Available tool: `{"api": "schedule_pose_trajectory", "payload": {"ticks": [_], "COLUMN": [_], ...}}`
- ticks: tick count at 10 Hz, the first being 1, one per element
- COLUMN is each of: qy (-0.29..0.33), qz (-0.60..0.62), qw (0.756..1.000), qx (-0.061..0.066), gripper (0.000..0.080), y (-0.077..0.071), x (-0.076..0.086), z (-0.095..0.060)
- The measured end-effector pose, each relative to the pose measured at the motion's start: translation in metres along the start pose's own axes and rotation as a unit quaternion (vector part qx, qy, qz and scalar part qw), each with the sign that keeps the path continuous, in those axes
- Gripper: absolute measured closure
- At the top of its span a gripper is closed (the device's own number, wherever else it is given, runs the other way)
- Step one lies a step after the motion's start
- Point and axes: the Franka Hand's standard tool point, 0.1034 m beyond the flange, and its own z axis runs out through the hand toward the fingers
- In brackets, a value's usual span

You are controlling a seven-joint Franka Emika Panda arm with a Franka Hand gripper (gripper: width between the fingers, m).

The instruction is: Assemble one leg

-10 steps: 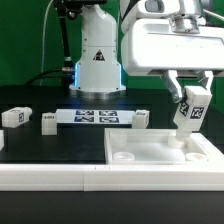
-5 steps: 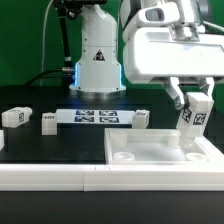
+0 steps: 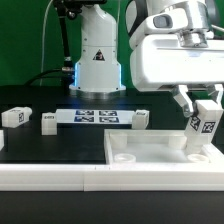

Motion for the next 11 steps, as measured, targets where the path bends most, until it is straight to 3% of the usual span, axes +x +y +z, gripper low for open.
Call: {"api": "schedule_pose_trajectory", "payload": {"ticks": [6, 11], "qy": [-0.007, 0.0], "qz": [0.002, 0.001], "qw": [1.0, 1.0], "qx": [-0.004, -0.004], "gripper": [0.0508, 0.0508], "y": [0.009, 0.009], "x": [0.012, 0.012], "z": [-0.01, 0.002]}}
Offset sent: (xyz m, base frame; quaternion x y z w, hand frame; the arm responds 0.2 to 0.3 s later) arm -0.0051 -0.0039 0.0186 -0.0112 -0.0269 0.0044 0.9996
